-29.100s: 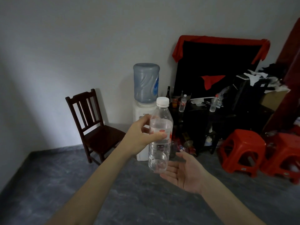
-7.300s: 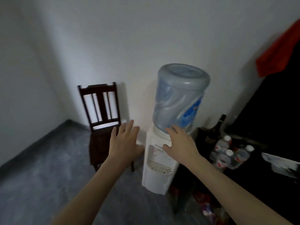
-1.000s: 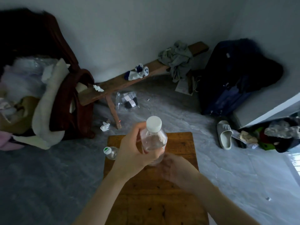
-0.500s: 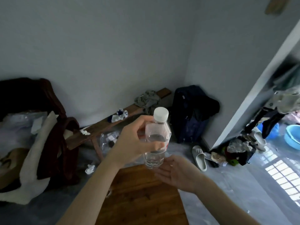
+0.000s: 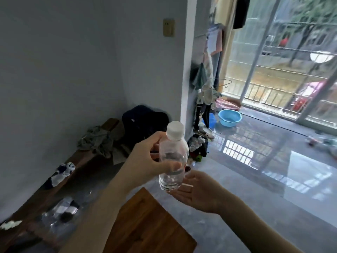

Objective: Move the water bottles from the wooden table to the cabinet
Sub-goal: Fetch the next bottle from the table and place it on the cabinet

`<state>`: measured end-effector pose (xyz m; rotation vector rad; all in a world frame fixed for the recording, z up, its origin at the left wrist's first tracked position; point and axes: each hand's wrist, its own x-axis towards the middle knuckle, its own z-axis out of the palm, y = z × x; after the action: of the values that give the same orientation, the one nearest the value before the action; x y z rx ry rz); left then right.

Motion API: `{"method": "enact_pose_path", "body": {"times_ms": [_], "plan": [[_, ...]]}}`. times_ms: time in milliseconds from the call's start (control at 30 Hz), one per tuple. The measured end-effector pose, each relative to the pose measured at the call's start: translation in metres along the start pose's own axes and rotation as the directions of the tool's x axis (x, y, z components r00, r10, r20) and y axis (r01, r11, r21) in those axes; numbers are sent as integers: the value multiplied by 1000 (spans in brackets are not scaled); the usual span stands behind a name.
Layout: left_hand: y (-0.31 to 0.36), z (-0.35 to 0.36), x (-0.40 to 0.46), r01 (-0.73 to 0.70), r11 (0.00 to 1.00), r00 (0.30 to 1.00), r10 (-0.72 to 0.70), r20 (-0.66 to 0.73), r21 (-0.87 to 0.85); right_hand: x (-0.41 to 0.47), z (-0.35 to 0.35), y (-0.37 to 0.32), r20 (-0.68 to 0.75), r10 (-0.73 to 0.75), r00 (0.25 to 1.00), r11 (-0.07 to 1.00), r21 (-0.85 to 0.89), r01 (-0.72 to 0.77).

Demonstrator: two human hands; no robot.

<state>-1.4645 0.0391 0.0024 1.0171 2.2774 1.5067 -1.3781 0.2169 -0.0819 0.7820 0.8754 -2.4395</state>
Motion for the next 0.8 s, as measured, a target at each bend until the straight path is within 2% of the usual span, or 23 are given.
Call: {"method": "enact_pose_path", "body": {"times_ms": [200, 400, 567, 800], "plan": [[31, 66, 15, -53, 994, 978, 71, 197, -95, -72, -50, 25, -97, -128, 987, 970, 196, 145], [92, 159, 18, -135, 971, 894, 205, 398, -197, -169, -111, 49, -246, -299, 922, 868, 332, 370], [154, 252, 0, -227, 933, 766, 348, 540, -280, -256, -161, 86, -368, -416, 832, 736, 401, 545], [236, 391, -61, -300, 875, 523, 483, 702, -379, -379, -236, 169, -516, -484, 707, 503, 497, 707]]}}
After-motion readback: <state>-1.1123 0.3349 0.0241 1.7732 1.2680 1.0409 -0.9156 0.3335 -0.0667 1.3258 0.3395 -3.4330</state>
